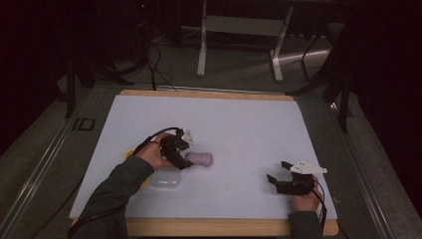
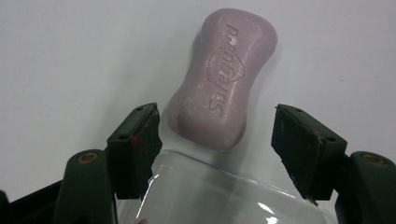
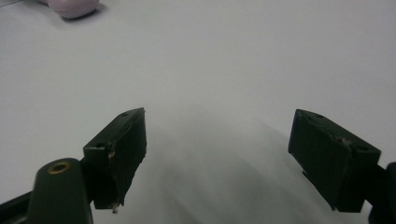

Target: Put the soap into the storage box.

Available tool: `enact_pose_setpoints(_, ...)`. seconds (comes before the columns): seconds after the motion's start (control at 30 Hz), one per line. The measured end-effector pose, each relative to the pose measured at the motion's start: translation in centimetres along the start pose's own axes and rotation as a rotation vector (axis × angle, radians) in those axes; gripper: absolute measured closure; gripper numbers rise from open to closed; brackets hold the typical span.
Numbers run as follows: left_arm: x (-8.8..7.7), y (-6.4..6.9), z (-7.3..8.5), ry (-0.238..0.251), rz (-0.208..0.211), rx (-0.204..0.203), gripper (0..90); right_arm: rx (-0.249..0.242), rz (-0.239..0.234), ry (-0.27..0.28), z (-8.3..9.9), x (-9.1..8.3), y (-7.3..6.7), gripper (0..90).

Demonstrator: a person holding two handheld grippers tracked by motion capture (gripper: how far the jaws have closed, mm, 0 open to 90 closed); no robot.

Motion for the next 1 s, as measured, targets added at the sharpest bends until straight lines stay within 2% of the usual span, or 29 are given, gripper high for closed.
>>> enact_pose_setpoints(0.43, 0.7, -0.1, -0.7, 0.010, 0.021, 0.002, 30.3, -0.005, -0.002, -0.005, 0.0, 0.0, 0.0, 18.9)
enact_pose_setpoints(1.0, 2.2, -0.1, -1.6, -0.017, 0.063, 0.023, 29.0, -0.009, -0.003, -0.007, 0.0, 0.1, -0.1, 18.9)
Point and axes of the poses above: each handheld gripper's, and its own axes: x roughly forward along the jaws, z roughly out of its underside, y roughly to its right, the point moved 3 cm from there along x, roughly forward along the jaws, and after that the axes turned 4 degrees about -x, right-handed, at the moved point
